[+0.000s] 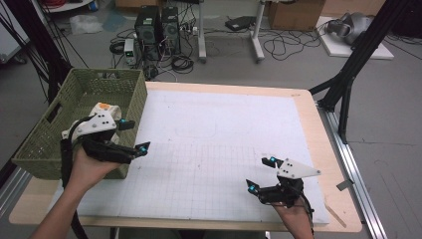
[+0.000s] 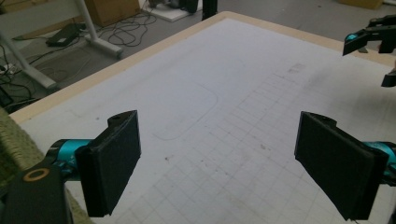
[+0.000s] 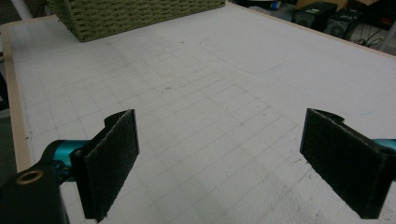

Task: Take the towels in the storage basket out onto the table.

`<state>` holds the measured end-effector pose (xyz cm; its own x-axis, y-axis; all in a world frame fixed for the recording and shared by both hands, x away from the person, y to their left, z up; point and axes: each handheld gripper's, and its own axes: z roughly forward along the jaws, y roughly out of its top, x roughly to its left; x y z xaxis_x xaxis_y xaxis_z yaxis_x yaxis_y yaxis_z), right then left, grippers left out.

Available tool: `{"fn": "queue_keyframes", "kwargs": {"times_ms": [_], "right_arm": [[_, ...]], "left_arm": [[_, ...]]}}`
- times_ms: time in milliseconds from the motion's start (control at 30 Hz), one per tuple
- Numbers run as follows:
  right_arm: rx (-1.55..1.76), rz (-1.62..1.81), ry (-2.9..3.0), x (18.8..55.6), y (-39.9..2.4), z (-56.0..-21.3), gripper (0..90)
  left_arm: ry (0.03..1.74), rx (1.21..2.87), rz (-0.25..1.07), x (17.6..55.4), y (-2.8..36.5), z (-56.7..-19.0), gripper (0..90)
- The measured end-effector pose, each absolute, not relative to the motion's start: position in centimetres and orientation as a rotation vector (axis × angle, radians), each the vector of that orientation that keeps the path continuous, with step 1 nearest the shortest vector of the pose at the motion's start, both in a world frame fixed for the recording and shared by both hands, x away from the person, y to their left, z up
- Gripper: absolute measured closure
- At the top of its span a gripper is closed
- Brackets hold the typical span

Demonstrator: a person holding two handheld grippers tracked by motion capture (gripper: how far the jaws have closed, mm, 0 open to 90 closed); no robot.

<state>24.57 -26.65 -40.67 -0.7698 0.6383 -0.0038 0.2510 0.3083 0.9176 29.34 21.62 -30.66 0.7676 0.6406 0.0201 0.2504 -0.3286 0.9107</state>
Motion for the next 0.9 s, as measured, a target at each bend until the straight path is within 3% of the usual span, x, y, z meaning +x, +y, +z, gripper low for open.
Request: {"fn": "queue_keyframes", "kwargs": {"times_ms": [900], "right_arm": [[0.796,1.448,2.229,24.6,-26.6,-40.9,10.9]], "left_arm": [[0.879,1.876,0.588,32.0,29.1,-30.2,21.0]]}}
